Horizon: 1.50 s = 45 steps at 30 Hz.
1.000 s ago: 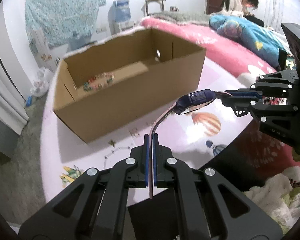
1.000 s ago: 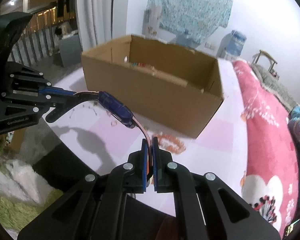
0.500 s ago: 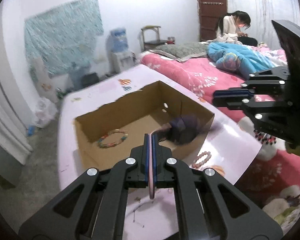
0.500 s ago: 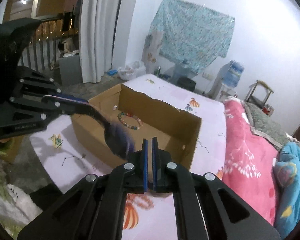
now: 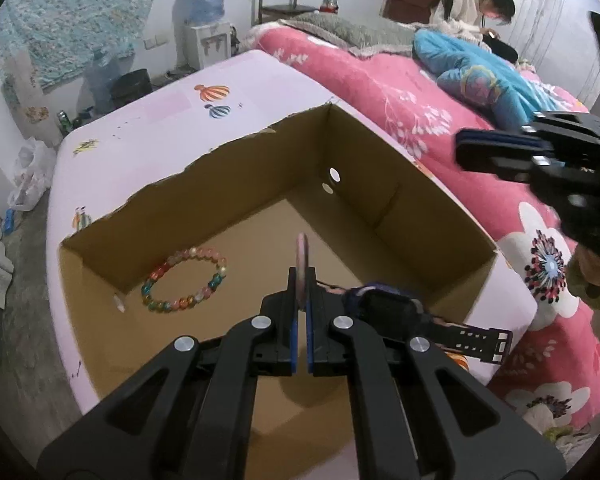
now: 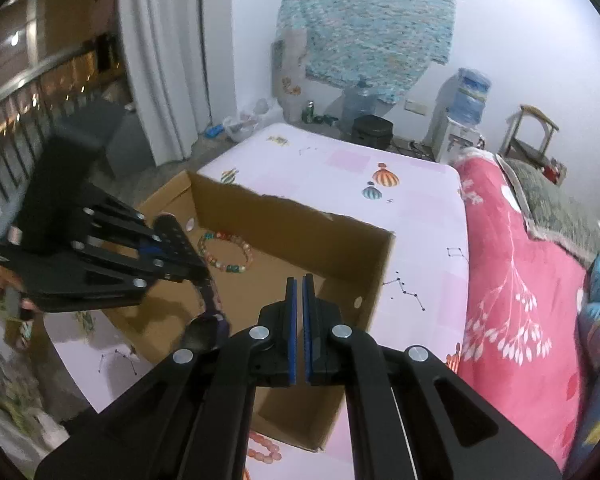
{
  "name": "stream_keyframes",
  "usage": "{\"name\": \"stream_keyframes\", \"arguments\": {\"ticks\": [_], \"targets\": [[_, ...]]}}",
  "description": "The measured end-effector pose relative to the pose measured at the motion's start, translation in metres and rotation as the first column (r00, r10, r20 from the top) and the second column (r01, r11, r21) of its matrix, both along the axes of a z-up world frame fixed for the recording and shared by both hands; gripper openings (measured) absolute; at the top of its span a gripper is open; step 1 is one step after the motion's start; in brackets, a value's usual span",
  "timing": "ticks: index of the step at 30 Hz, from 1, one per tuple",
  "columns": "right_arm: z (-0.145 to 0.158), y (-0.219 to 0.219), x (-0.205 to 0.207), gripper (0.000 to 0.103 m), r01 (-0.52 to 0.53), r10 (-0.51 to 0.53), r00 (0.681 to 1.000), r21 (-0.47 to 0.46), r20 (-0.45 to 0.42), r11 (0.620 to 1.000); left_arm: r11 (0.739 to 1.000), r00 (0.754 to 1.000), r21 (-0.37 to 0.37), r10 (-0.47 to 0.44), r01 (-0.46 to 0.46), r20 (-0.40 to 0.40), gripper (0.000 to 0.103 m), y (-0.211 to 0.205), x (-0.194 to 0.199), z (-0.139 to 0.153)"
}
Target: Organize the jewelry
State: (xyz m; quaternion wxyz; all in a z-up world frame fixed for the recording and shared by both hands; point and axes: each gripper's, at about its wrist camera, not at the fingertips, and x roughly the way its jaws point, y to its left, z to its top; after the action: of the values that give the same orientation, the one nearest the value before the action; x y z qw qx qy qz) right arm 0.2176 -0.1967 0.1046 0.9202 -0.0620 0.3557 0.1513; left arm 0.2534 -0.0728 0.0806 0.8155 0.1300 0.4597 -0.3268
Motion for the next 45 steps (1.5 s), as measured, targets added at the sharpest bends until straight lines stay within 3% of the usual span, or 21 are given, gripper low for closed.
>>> {"name": "stream_keyframes", "arguments": {"ticks": [4,7,11,14,18,20,22,24,28,35,38,40,43,45], "targets": [[-0.003,-0.022,-0.009,0.003,0.037,-0.038,0.999,0.08,0.008,0.996,1.0,0.997,0.009,-0.021,0.022,-0.075,0.002,-0.017,0.029,-0.018],[-0.009,-0.037,-0.014,0.003,0.065,-0.067,0.998,0.124,0.008,0.99,0.999,0.984,0.013,-0.03,0.033,-0.175,0.002,-0.032,0.058,-0.04],[-0.025,-0.056,-0.021,0.003,0.114,-0.112,0.994,0.157,-0.018,0.981,0.998,0.97,0.044,-0.043,0.055,-0.239,0.002,-0.054,0.09,-0.065],[-0.033,-0.065,-0.027,0.003,0.141,-0.139,0.99,0.154,-0.024,0.978,0.998,0.966,0.01,-0.065,0.07,-0.252,0.003,-0.065,0.101,-0.07],[-0.041,-0.079,-0.029,0.003,0.164,-0.16,0.986,0.176,-0.037,0.971,0.995,0.969,0.021,-0.089,0.096,-0.23,0.003,-0.083,0.105,-0.072],[-0.044,-0.084,-0.029,0.003,0.175,-0.17,0.985,0.184,-0.042,0.967,0.994,0.973,0.053,-0.078,0.091,-0.216,0.009,-0.091,0.109,-0.076],[-0.046,-0.088,-0.029,0.003,0.187,-0.18,0.982,0.193,-0.049,0.963,0.994,0.975,0.069,-0.065,0.081,-0.211,0.034,-0.094,0.11,-0.077],[-0.046,-0.093,-0.032,0.003,0.198,-0.192,0.98,0.202,-0.052,0.959,0.996,0.976,0.061,-0.052,0.066,-0.211,0.044,-0.091,0.109,-0.071],[-0.044,-0.096,-0.04,0.003,0.214,-0.211,0.977,0.199,-0.038,0.956,0.998,0.981,0.021,-0.048,0.053,-0.189,0.049,-0.078,0.102,-0.043],[-0.038,-0.097,-0.063,0.007,0.247,-0.244,0.969,0.246,-0.045,0.937,0.994,0.997,-0.112,-0.028,0.019,-0.075,0.063,-0.02,0.053,0.045],[-0.04,-0.092,-0.076,0.029,0.261,-0.256,0.965,0.257,-0.053,0.931,0.982,1.0,-0.187,0.002,-0.007,-0.03,0.072,0.018,0.016,0.072],[-0.045,-0.086,-0.085,0.051,0.274,-0.267,0.962,0.243,-0.059,0.931,0.972,1.0,-0.234,0.022,-0.023,-0.009,0.079,0.04,-0.013,0.08],[-0.055,-0.074,-0.101,0.069,0.289,-0.278,0.957,0.22,-0.08,0.932,0.956,0.998,-0.288,0.065,-0.062,0.0,0.084,0.077,-0.062,0.074],[-0.065,-0.065,-0.111,0.072,0.302,-0.284,0.952,0.201,-0.111,0.932,0.952,0.995,-0.291,0.101,-0.097,-0.002,0.085,0.096,-0.085,0.062]]}}
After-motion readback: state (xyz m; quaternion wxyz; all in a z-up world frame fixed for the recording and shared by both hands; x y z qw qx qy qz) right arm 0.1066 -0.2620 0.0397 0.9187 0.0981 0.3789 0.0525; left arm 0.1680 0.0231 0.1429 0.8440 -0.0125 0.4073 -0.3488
